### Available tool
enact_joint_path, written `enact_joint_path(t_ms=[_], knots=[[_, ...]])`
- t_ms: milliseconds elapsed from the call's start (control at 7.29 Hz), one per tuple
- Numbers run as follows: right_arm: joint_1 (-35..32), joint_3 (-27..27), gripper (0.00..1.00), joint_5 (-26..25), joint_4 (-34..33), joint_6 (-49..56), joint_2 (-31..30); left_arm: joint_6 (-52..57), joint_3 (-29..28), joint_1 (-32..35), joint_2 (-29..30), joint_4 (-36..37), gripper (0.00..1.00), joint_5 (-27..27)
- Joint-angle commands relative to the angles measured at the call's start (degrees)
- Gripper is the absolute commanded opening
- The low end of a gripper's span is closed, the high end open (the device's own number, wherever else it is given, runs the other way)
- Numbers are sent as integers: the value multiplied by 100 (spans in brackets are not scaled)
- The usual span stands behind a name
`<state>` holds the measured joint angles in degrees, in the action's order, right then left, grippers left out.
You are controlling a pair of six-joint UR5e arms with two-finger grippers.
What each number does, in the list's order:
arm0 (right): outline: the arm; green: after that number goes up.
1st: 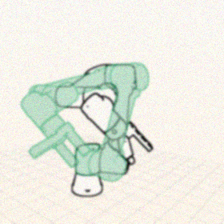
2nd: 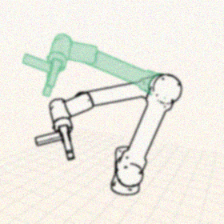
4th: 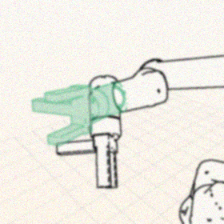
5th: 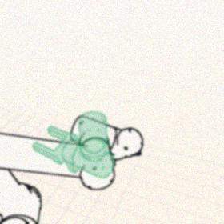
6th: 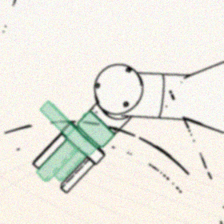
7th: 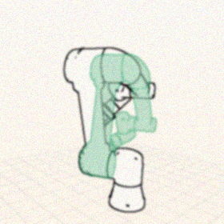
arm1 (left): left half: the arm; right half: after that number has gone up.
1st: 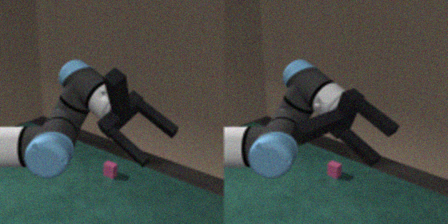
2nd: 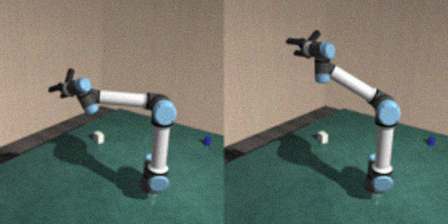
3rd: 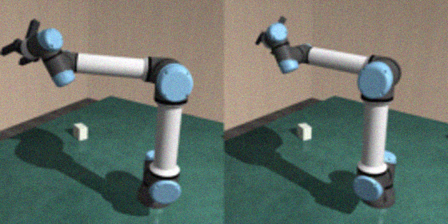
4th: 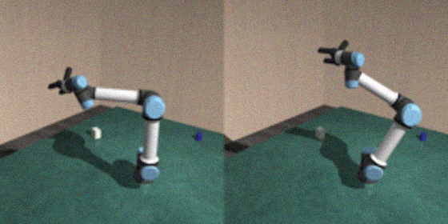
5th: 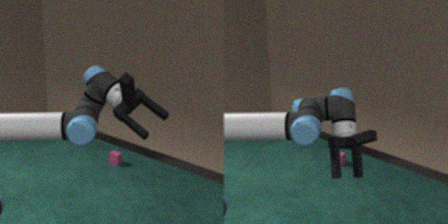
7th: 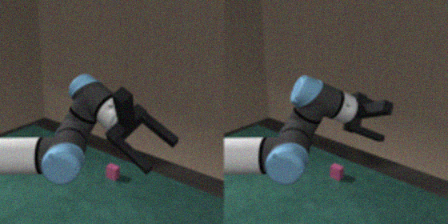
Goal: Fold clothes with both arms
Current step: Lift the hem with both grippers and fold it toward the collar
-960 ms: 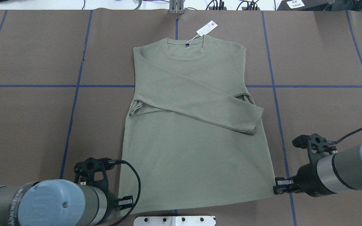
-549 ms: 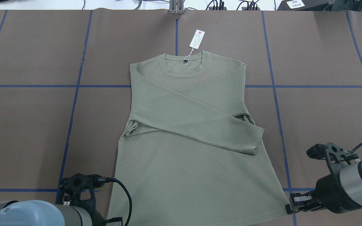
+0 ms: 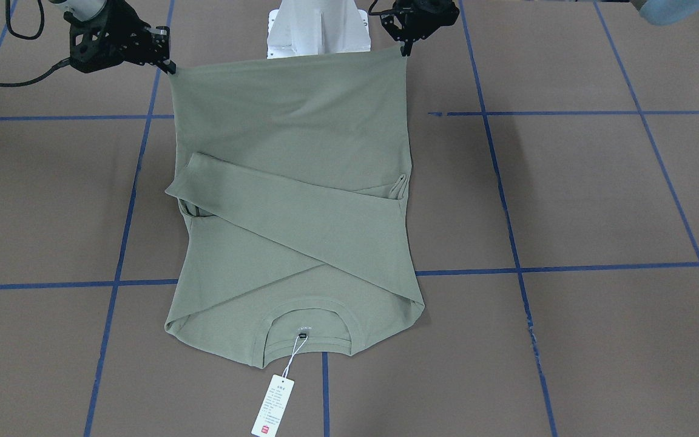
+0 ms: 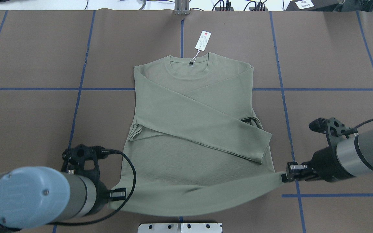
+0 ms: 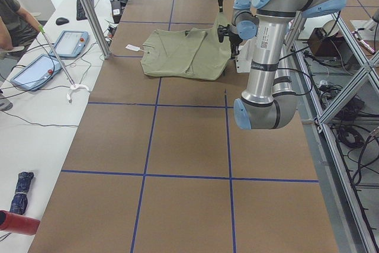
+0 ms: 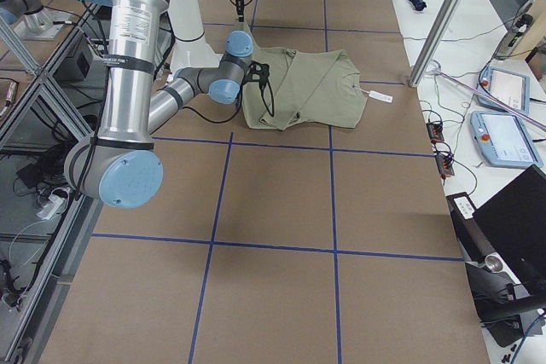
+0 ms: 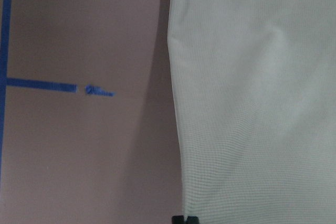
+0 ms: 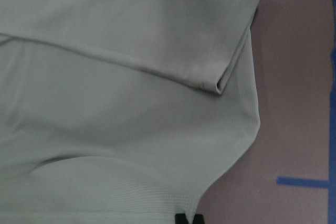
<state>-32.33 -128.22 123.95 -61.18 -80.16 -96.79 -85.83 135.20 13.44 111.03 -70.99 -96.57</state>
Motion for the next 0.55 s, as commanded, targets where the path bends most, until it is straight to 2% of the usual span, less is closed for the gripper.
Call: enact_joint_path(t_ms=[0, 137, 412], knots=[[-981, 673, 0, -2, 1, 88, 782, 811, -466, 1130, 339, -20, 0, -150], [-1351, 928, 0, -159, 1, 89, 1272, 909, -1095, 1430, 688, -55, 0, -186], [-1635, 1787, 0, -598, 1, 202, 2150, 1173, -1793, 2002, 832, -597, 0, -195]])
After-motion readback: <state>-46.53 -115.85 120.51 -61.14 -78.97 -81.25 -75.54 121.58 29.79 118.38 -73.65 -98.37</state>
